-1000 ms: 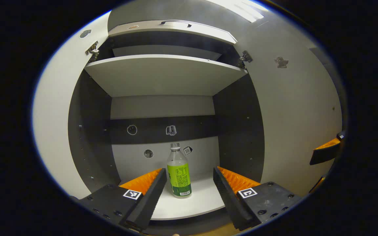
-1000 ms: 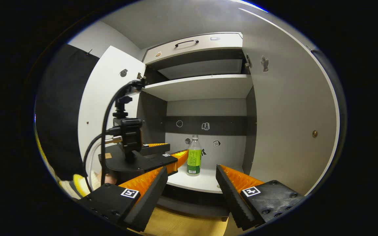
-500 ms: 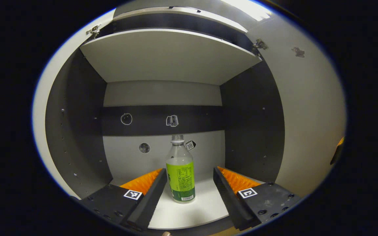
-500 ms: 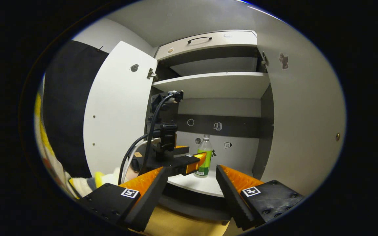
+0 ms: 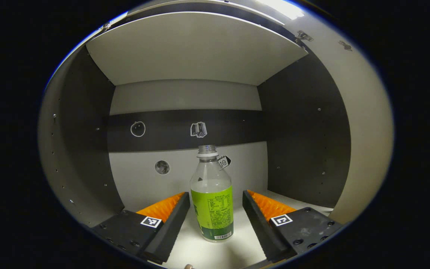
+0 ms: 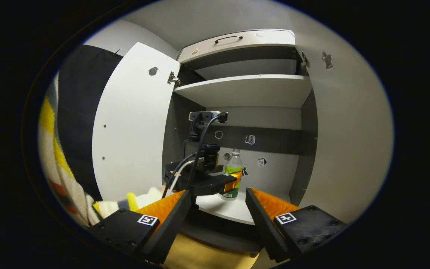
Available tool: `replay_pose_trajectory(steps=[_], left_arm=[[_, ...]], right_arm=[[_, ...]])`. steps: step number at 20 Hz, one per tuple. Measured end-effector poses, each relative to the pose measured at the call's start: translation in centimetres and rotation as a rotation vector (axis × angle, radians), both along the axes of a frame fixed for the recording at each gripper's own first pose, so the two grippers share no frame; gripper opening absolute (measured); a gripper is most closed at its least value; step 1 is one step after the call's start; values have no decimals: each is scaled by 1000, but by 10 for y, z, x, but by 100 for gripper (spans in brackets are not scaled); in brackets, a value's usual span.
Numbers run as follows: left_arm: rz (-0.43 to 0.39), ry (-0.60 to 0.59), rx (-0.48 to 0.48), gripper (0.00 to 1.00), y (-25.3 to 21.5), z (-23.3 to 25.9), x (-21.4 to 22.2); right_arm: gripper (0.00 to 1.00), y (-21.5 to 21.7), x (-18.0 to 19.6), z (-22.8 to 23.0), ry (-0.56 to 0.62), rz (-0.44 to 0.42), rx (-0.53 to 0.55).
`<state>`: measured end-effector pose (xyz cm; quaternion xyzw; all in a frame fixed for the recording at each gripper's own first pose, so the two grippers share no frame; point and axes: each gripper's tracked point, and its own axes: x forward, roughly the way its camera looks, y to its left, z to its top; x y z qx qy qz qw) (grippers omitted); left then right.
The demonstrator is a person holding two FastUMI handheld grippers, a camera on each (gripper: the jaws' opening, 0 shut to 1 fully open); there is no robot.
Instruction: Grasp the bottle in the cabinet with the left hand and place it on the coaster, then close the right door with the right hand and the left door with the left hand.
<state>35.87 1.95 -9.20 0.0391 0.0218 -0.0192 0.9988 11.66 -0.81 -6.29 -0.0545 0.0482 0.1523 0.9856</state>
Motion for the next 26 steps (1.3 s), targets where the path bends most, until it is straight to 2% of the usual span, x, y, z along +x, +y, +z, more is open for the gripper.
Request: replay_pose_trajectory(steps=[1,5,10,11,12,14,19,22,26], left_arm=[[0,1,-3,93,0,-2,5],[-6,11,-38,91,4,-11,24],[-11,1,-20,90,5,-10,41],[-14,2,-21,89,4,-10,43],[-20,1,-25,82,3,-10,44],[-26,8,-21,78,1,-11,43],[-28,-19,-13,77,2,11,15],[-37,-67,-19,77,5,30,-18],[-46,-73,-40,77,8,44,-64]], right_arm=[[98,1,1,-2,7,4,0],[98,1,4,-13,40,11,-8],[98,-6,8,-20,65,-14,10],[98,-7,8,-20,68,-16,16],[98,-6,8,-20,75,-16,27],[98,-7,7,-20,83,-26,32],[98,-6,0,-6,52,-50,54],[98,0,-10,-6,45,-60,48],[98,8,-27,3,15,-76,38]])
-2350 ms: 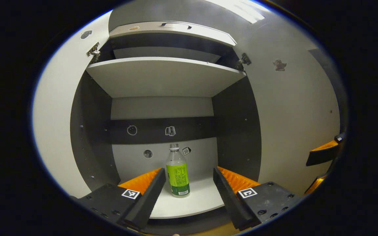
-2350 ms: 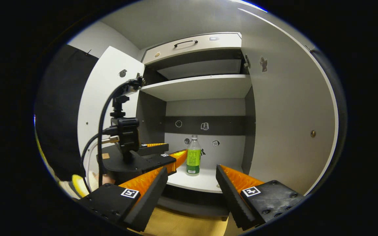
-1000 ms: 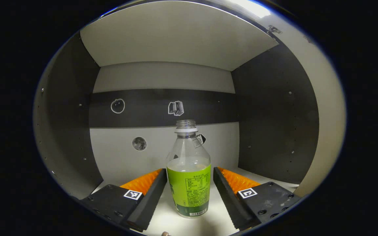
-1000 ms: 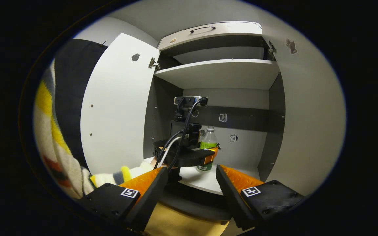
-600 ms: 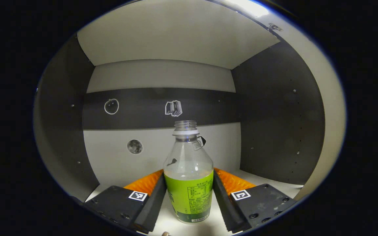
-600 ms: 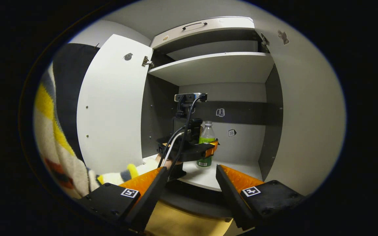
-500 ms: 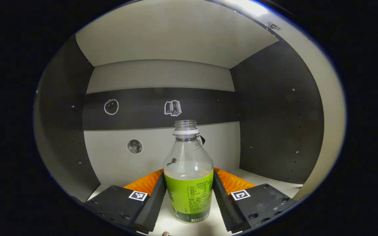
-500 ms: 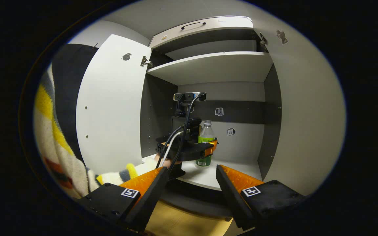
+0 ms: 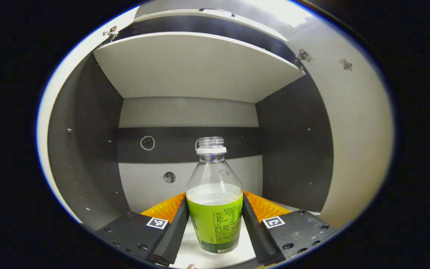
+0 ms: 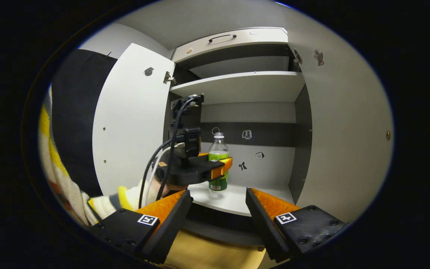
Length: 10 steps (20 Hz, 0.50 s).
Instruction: Grasp the bottle in the cabinet with the left hand and place it on the coaster, then close the right door with the right hand and the left door with the left hand.
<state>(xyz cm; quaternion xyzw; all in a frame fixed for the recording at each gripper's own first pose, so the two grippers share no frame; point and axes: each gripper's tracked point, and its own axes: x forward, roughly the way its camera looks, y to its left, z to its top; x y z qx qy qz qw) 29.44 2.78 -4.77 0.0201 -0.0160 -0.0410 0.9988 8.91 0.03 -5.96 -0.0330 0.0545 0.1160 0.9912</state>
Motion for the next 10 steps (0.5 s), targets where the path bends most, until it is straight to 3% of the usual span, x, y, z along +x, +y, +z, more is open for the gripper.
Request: replay_pose_trajectory(steps=[10], left_arm=[[-56,13,-34,77,-13,8,-140]], right_arm=[[98,14,-77,39,-84,-135,-25]])
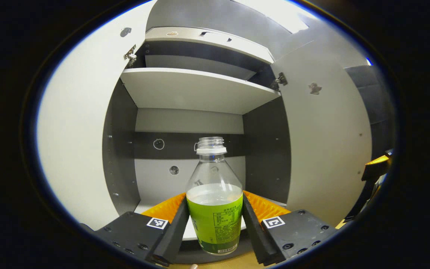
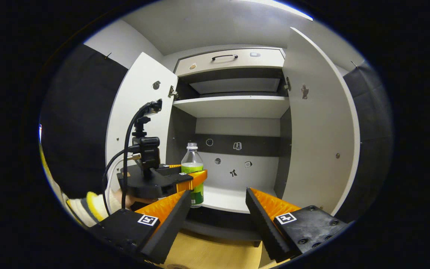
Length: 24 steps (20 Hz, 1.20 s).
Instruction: Grasp the bottle in the cabinet with the left hand and place it on the coaster, then close the right door with the right hand and the left door with the left hand.
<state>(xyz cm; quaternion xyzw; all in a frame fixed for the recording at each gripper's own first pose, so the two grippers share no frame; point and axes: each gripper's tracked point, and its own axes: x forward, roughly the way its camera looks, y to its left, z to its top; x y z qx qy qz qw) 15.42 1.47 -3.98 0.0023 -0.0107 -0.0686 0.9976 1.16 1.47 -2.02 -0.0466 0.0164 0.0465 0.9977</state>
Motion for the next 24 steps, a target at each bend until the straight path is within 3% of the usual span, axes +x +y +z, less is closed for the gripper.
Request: replay_pose_trajectory(steps=[9,15,21,24], left_arm=[[-69,27,-43,77,-25,-36,-107],[-61,79,-61,77,-41,-89,-135],[17,131,-49,77,-53,-159,-152],[7,161,-43,77,-71,-199,-169]], right_arm=[[98,-6,-59,3,-7,-113,-36],[98,-43,-53,-14,14,-204,-82],[98,-77,-41,-57,71,-192,-73],[98,-89,-41,-80,92,-197,-27]])
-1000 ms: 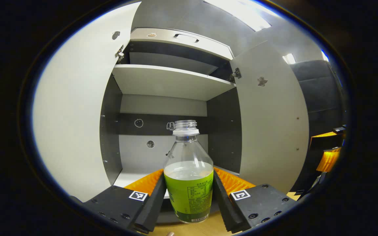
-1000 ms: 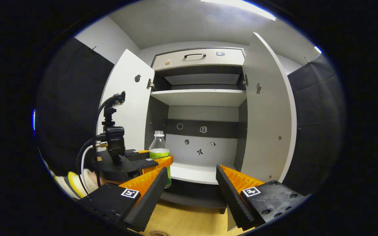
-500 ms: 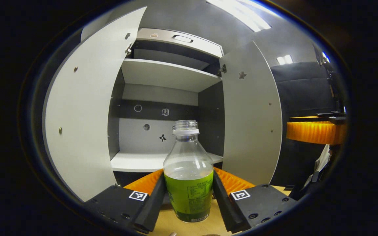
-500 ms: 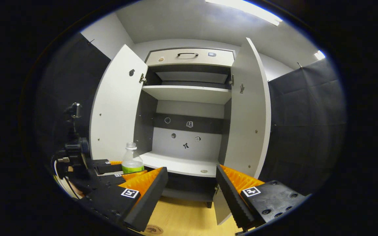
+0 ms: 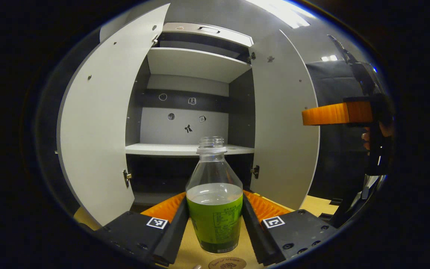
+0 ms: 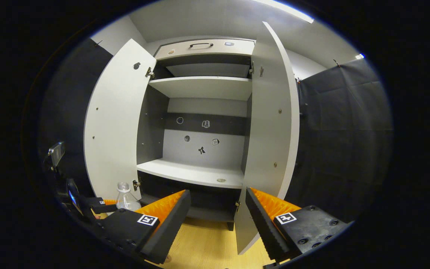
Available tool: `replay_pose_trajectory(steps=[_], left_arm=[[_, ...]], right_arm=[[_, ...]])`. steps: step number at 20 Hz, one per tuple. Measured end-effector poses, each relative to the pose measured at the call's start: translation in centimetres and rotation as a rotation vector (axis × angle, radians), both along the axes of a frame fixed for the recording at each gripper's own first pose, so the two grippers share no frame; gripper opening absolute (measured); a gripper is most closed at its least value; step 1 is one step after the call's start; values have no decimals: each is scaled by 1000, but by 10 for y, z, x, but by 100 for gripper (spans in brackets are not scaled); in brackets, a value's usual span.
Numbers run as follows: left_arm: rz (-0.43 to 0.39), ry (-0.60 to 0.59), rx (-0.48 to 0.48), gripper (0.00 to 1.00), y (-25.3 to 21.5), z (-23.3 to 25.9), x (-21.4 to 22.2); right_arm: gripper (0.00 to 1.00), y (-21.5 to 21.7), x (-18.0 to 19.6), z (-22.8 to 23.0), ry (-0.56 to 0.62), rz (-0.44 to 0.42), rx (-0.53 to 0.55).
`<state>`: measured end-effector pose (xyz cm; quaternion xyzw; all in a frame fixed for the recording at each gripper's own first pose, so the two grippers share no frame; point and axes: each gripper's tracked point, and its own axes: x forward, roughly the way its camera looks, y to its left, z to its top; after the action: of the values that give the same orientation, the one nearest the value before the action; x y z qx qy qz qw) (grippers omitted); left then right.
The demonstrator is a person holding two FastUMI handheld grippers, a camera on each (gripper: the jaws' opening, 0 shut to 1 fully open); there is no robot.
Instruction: Grasp the bottle in the cabinet with the left hand and place it on the coaster, then close the right door with the right hand and the left door with the left hand.
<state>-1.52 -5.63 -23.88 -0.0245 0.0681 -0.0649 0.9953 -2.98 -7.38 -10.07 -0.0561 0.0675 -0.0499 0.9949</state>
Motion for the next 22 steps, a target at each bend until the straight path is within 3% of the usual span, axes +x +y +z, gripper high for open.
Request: replay_pose_trajectory(steps=[10,22], left_arm=[[-5,-21,66,77,-27,-70,-32],[-13,11,46,78,-36,-120,-39]], right_arm=[[98,0,-16,-77,89,15,131],[99,-5,-19,-102,152,19,141]])
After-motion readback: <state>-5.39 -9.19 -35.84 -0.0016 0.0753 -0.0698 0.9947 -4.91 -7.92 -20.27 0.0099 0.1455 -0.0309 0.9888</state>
